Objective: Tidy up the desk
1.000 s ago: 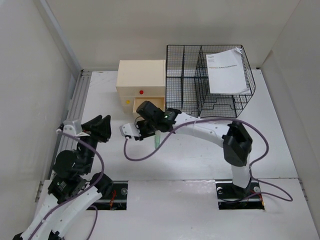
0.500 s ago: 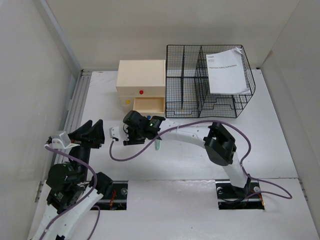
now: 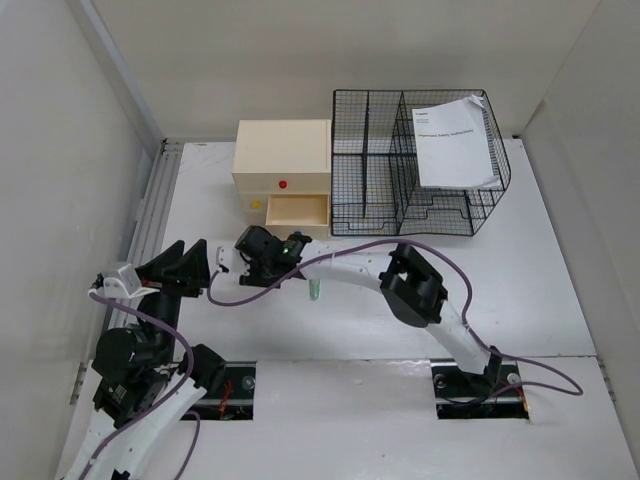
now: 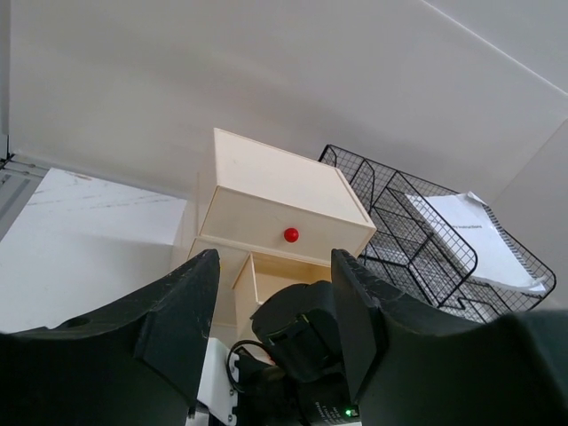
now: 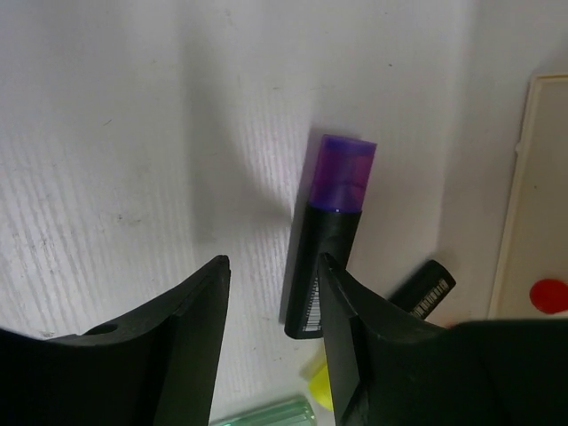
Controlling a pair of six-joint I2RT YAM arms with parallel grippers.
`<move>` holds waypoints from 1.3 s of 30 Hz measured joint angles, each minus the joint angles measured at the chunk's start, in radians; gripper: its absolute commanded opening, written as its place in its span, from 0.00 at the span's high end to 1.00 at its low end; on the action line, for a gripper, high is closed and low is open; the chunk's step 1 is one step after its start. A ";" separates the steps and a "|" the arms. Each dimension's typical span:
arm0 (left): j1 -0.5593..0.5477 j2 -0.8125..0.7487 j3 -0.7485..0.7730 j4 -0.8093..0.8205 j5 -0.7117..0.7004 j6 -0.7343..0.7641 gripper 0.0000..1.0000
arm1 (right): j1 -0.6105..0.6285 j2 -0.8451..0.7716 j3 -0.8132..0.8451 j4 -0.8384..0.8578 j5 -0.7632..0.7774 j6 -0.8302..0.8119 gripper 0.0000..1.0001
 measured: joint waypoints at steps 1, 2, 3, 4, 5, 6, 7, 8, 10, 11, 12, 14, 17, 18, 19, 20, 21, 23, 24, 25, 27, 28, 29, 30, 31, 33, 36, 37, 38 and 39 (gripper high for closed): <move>0.000 -0.001 0.000 0.000 0.000 0.000 0.50 | 0.000 0.003 0.006 0.000 0.012 0.008 0.48; 0.000 -0.002 0.000 0.000 0.000 0.000 0.50 | 0.000 0.003 0.010 0.000 0.021 0.016 0.48; 0.000 -0.002 0.000 0.000 0.000 0.000 0.50 | 0.000 0.003 0.015 -0.002 0.030 0.021 0.48; 0.000 -0.002 0.000 0.000 0.000 0.000 0.50 | 0.000 0.004 0.021 -0.002 0.040 0.027 0.48; 0.000 -0.002 0.000 0.000 0.000 0.000 0.49 | 0.000 0.005 0.027 -0.003 0.048 0.031 0.48; 0.000 -0.002 0.000 0.000 0.000 0.000 0.49 | 0.000 0.005 0.032 -0.003 0.056 0.035 0.48; 0.000 -0.002 0.000 0.000 0.000 0.000 0.49 | 0.000 0.005 0.035 -0.002 0.063 0.039 0.50; 0.000 -0.002 0.000 0.000 0.000 0.000 0.49 | 0.000 0.005 0.035 0.000 0.067 0.042 0.50; 0.000 -0.002 0.000 0.000 0.000 0.000 0.49 | 0.000 0.006 0.035 -0.002 0.067 0.047 0.51; 0.000 -0.002 0.000 0.000 0.000 0.000 0.49 | 0.000 0.005 0.035 -0.003 0.066 0.048 0.53; 0.000 -0.002 0.000 0.000 0.000 0.000 0.49 | 0.000 0.005 0.035 -0.002 0.066 0.049 0.63; 0.000 -0.002 0.000 0.000 0.000 0.000 0.49 | 0.000 0.006 0.035 0.003 0.067 0.048 0.81; 0.000 -0.002 0.000 0.000 0.000 0.000 0.49 | 0.000 0.005 0.026 0.021 0.090 0.044 0.99; 0.000 -0.002 0.000 0.000 0.000 0.000 0.49 | 0.000 0.005 0.020 0.031 0.103 0.043 1.00; 0.000 -0.002 0.000 0.000 0.000 0.000 0.49 | 0.000 0.005 0.016 0.037 0.117 0.039 1.00; 0.000 -0.002 0.000 0.000 0.000 0.000 0.49 | 0.000 0.005 0.012 0.042 0.132 0.034 1.00; 0.000 -0.002 0.000 0.000 0.000 0.000 0.49 | 0.000 0.004 0.005 0.051 0.148 0.028 1.00; 0.000 -0.002 0.000 0.000 0.000 0.000 0.49 | 0.000 0.002 -0.013 0.070 0.192 0.013 1.00; 0.000 -0.002 0.000 0.000 0.000 0.000 0.49 | 0.001 -0.002 -0.027 0.084 0.222 0.003 1.00; 0.000 -0.002 0.000 0.000 0.000 0.000 0.49 | 0.002 -0.007 -0.047 0.101 0.250 -0.005 1.00; 0.000 -0.002 0.000 0.000 0.001 0.000 0.49 | 0.002 -0.025 -0.090 0.121 0.290 -0.019 1.00; 0.000 -0.002 0.000 0.000 0.001 0.000 0.49 | 0.002 -0.033 -0.104 0.125 0.303 -0.024 1.00; 0.000 -0.002 0.000 0.000 0.002 0.000 0.49 | 0.002 -0.041 -0.114 0.128 0.315 -0.028 1.00; 0.001 -0.002 0.000 0.000 0.003 0.000 0.49 | 0.002 -0.046 -0.117 0.129 0.326 -0.032 1.00; 0.003 -0.002 0.000 0.000 0.004 0.000 0.49 | 0.002 -0.050 -0.117 0.134 0.333 -0.033 1.00; 0.006 -0.002 0.000 0.000 0.009 0.000 0.49 | 0.002 -0.056 -0.117 0.156 0.348 -0.039 1.00; 0.007 -0.002 0.000 0.000 0.013 0.000 0.49 | 0.002 -0.056 -0.117 0.182 0.361 -0.047 1.00; 0.007 -0.002 0.000 0.000 0.015 0.000 0.49 | 0.002 -0.056 -0.117 0.183 0.363 -0.049 1.00; 0.007 -0.002 0.000 0.000 0.016 0.000 0.49 | 0.002 -0.056 -0.117 0.185 0.365 -0.050 1.00; 0.007 -0.002 0.000 0.000 0.016 0.000 0.49 | 0.002 -0.056 -0.117 0.191 0.367 -0.050 1.00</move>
